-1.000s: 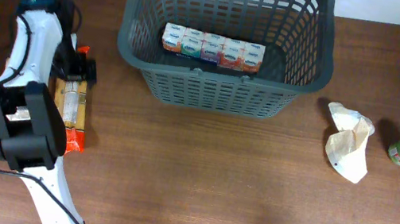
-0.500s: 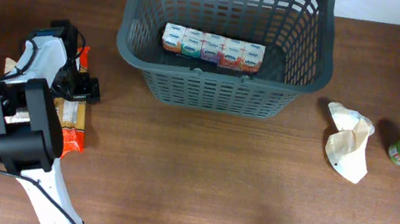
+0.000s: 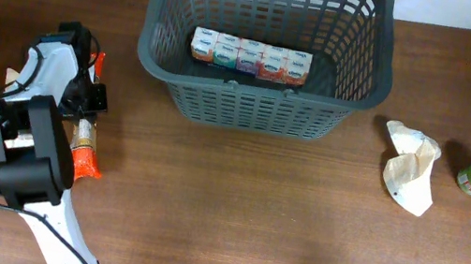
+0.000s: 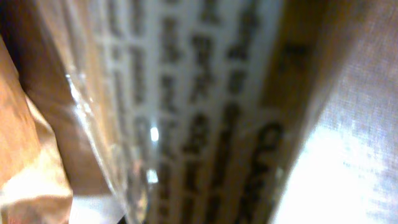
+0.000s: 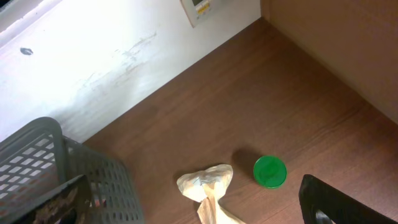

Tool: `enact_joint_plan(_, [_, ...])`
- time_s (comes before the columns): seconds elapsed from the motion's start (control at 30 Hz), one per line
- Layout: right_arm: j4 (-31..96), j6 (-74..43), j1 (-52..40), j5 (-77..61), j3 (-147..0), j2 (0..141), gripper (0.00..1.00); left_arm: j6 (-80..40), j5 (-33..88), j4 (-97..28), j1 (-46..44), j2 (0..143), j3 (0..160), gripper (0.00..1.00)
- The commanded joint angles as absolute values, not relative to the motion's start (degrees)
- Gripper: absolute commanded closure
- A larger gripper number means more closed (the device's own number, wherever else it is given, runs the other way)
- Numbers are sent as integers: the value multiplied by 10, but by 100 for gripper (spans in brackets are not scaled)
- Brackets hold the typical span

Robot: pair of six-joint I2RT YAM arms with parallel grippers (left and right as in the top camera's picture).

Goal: Pack container
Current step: 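Carry the pasta package into the basket and release it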

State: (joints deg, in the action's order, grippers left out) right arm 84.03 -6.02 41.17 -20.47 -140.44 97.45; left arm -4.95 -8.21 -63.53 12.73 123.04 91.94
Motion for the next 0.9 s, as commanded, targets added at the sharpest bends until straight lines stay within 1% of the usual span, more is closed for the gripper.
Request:
enact_joint_plan(0.0, [841,-63,413,-203,-1405,978,1,-42,-63,-710,132,1247,1021,98])
enact_joint_plan(0.03, [841,-63,413,-203,-1405,978,1,-42,-62,-722,132,1246,1044,98])
enact_joint_plan(0.23, [841,-63,413,-203,-1405,978,1,-42,-49,-821,127,1235,1348,98])
enact_joint_plan(0.27, [841,-63,413,-203,-1405,978,1,-40,-50,-836,120,1232,1461,98])
enact_joint_plan(0.3, [841,-63,413,-203,-1405,978,1,-24,-47,-836,116,1230,1510,98])
enact_joint_plan(0.37, [841,-63,413,-203,-1405,978,1,32,-47,-834,102,1227,1599,98])
enact_joint_plan(0.5, [841,-63,413,-203,-1405,978,1,208,-32,-805,50,1225,1738,98])
enact_joint_plan(0.63, [841,-63,413,-203,-1405,978,1,363,-23,-768,-29,1223,1798,98])
enact_joint_plan(0.77, [841,-63,413,-203,-1405,978,2,530,-23,-754,-124,1223,1790,98])
enact_joint_plan(0.87, [841,-63,413,-203,-1405,978,1,607,-16,-748,-180,1232,1758,98])
